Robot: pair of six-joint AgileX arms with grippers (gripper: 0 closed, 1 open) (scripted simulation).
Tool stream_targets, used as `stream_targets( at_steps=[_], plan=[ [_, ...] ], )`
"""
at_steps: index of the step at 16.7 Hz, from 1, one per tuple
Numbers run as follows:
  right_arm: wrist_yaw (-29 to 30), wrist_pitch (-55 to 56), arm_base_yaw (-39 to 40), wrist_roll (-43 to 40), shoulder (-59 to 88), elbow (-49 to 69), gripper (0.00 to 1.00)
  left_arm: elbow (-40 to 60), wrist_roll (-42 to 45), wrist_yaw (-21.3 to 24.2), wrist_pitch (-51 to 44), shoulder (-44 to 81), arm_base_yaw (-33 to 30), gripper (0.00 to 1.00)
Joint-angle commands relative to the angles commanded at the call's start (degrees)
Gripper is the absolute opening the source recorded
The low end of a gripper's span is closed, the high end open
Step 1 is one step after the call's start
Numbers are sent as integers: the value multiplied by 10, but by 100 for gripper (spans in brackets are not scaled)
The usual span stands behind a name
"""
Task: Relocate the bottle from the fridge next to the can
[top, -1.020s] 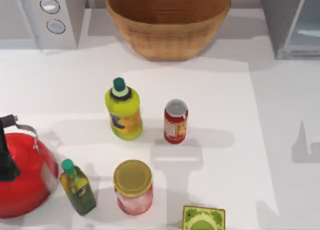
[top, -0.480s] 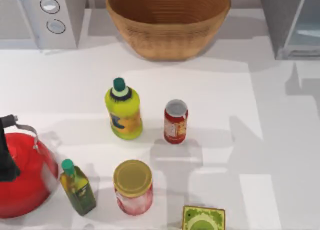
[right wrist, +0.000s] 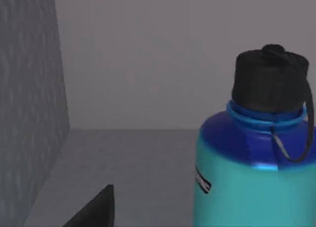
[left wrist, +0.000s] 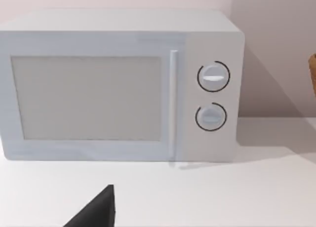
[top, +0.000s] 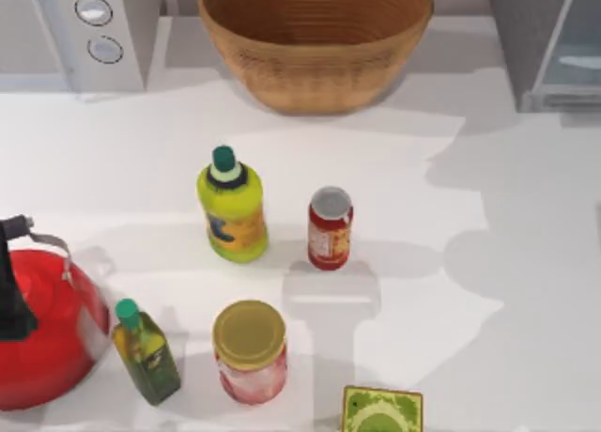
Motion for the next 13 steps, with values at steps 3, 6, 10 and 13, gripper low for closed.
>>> stream_targets(
  at_steps=[3,6,10,13],
  plan=[
    [-9,52,-11,0,91,47,100,0,0,0,0,0,0,100],
    [-12,74,-15,-1,127,66,100,0,0,0,0,0,0,100],
    [-12,74,-15,-1,127,66,100,0,0,0,0,0,0,100],
    [-10,69,-12,-1,131,73,100,0,0,0,0,0,0,100]
  ],
)
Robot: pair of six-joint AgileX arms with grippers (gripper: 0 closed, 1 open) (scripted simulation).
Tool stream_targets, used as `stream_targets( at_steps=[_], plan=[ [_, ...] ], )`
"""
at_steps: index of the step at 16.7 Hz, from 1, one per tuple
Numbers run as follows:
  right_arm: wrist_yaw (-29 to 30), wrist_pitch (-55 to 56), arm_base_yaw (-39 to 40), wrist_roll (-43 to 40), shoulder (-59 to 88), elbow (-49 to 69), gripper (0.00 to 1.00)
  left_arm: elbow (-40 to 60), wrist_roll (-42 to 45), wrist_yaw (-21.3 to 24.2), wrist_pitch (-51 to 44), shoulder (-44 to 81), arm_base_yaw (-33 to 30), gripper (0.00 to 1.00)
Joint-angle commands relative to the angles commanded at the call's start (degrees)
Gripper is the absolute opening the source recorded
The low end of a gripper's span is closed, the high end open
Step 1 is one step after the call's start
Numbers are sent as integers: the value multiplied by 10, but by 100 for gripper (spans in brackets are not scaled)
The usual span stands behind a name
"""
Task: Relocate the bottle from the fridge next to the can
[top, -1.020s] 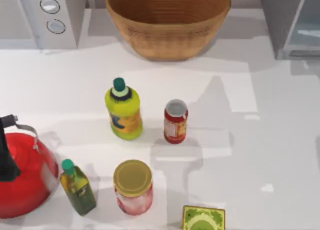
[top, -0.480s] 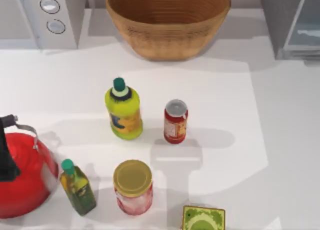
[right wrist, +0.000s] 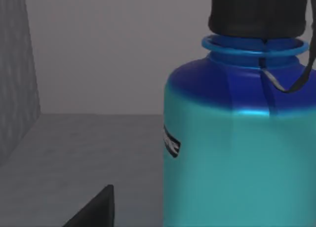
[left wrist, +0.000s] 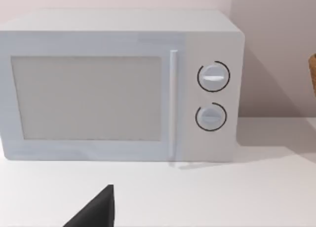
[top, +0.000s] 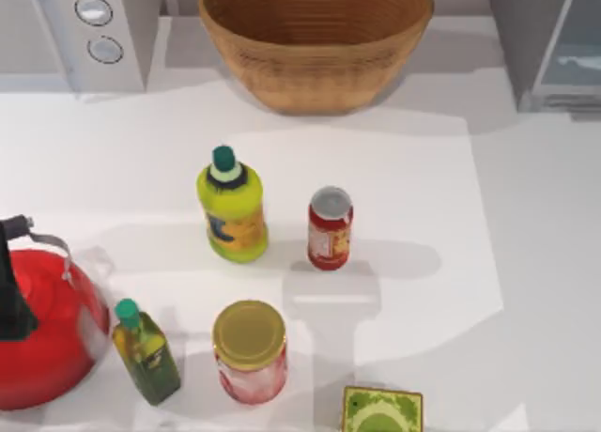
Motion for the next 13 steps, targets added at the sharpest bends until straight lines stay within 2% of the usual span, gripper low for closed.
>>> stream_targets(
  at_steps=[8,13],
  plan=[
    [13,-76,11,-1,73,151,100,0,0,0,0,0,0,100],
    [15,-85,12,-1,80,167,100,0,0,0,0,0,0,100]
  ],
)
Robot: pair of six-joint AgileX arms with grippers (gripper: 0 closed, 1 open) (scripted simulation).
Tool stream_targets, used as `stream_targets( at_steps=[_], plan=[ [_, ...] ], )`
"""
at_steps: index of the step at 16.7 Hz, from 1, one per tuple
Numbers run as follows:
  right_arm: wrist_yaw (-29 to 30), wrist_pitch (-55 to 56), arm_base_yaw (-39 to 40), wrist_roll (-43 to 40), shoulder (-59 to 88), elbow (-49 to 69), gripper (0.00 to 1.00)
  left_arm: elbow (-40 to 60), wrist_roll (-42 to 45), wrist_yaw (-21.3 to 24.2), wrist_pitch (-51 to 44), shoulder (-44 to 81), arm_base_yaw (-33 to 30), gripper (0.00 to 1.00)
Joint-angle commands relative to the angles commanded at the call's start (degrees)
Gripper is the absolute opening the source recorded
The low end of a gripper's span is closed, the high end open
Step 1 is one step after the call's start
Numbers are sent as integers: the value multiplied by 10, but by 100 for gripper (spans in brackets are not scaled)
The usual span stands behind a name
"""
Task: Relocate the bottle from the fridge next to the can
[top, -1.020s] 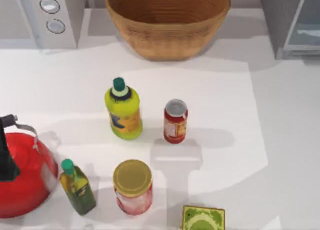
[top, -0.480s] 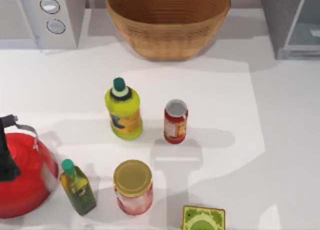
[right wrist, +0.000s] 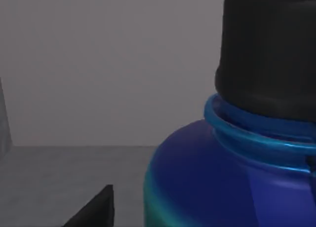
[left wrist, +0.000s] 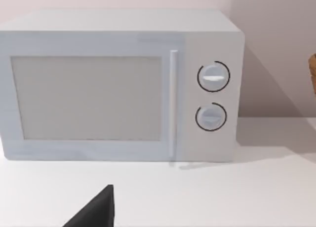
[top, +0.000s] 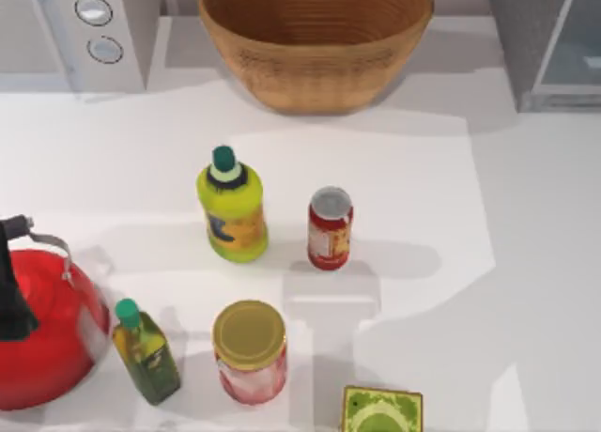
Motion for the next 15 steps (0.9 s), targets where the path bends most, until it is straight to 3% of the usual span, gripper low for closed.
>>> stream_targets(
  at_steps=[13,15],
  plan=[
    [0,0,0,0,0,0,2,0,0,0,0,0,0,100],
    [0,0,0,0,0,0,0,0,0,0,0,0,0,100]
  ],
)
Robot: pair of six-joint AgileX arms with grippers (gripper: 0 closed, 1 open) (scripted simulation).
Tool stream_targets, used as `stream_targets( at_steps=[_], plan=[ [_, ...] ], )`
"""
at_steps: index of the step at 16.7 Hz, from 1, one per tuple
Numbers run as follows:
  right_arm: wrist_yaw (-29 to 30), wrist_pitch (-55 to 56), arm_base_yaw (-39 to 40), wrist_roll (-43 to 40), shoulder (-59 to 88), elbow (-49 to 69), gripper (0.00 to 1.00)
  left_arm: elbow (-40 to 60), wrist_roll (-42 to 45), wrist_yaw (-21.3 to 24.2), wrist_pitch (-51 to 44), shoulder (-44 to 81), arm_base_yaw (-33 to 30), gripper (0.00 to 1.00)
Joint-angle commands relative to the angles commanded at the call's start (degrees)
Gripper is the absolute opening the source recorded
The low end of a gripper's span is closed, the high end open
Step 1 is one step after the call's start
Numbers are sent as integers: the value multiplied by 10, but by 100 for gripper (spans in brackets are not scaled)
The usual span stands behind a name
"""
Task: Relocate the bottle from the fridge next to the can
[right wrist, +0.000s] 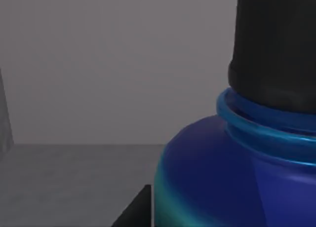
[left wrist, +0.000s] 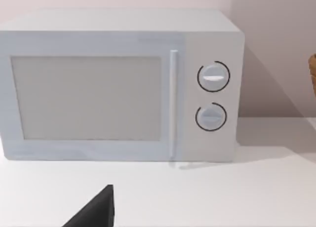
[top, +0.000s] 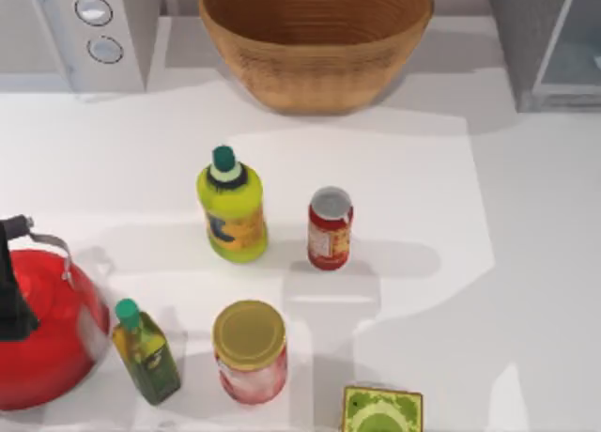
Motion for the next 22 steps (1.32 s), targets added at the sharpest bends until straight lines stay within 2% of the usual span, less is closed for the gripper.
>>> stream_targets(
  at_steps=[8,15,22],
  plan=[
    [0,-2,-2,1,-3,0,0,0,0,0,0,0,0,100],
    [-1,-82,-2,2,-71,12,0,0,0,0,0,0,0,100],
    [-3,-71,-6,3,-85,-11,0,0,0,0,0,0,0,100]
  ],
)
